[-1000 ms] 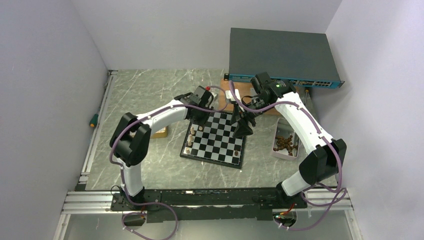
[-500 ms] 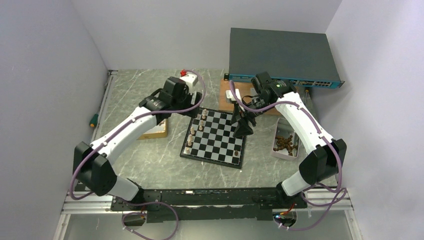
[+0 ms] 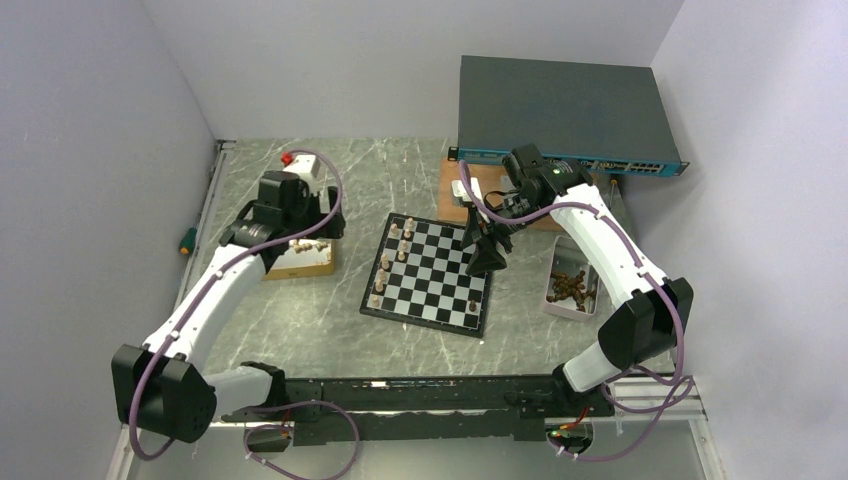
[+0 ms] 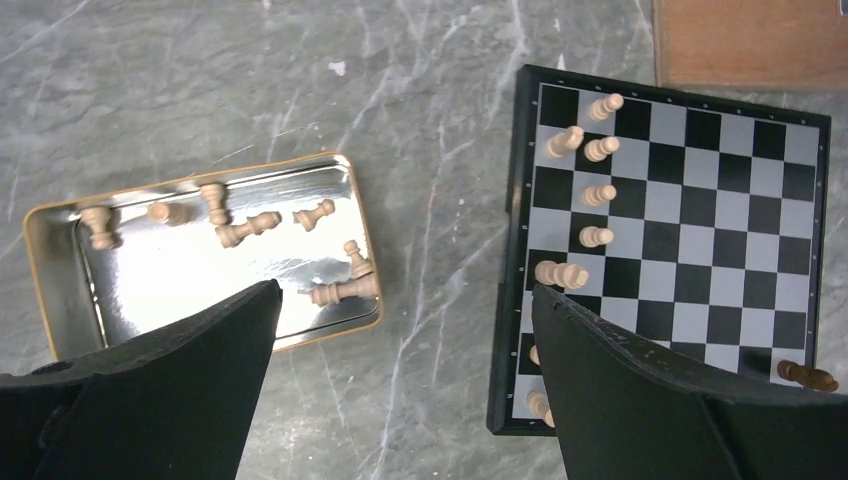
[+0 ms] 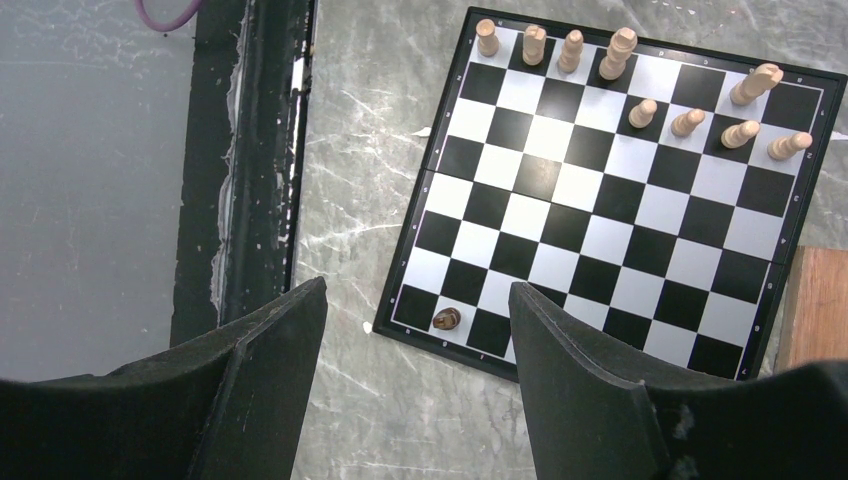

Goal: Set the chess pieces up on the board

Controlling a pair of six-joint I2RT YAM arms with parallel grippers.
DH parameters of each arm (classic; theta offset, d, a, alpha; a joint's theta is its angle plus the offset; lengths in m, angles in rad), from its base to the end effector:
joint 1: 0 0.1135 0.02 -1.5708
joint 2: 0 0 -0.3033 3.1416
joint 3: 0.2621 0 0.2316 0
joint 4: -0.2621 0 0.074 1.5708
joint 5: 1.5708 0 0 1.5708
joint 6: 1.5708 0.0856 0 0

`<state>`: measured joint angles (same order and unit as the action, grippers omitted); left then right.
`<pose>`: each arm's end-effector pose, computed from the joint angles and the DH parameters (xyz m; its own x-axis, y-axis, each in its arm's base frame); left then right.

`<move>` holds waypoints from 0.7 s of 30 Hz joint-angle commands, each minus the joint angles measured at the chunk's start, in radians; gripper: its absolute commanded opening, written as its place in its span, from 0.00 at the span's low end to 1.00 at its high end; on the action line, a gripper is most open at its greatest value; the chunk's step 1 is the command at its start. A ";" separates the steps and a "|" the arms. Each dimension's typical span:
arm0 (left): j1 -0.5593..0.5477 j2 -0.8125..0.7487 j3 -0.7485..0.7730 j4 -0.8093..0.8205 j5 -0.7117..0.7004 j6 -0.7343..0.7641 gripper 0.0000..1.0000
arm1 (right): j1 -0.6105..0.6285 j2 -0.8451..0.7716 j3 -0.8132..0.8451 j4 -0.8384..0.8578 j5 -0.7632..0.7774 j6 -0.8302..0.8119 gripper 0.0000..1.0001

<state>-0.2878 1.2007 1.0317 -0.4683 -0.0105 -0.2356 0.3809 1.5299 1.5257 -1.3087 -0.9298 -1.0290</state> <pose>0.2583 -0.0755 0.3228 -0.6192 -0.0601 -0.7830 0.1350 0.9741 -0.1815 0.2191 0.1616 0.3546 -0.1098 -0.5959 -0.7955 -0.9816 -0.0609 0.1811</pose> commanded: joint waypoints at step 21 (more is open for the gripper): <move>0.316 -0.021 -0.171 0.094 0.203 -0.097 0.99 | -0.005 -0.007 -0.024 0.081 0.006 0.054 0.70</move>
<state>0.0010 1.1461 0.8642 -0.4171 0.1448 -0.3195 0.3805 1.5299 1.5085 -1.2716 -0.9176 -0.9932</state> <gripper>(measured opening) 0.992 0.696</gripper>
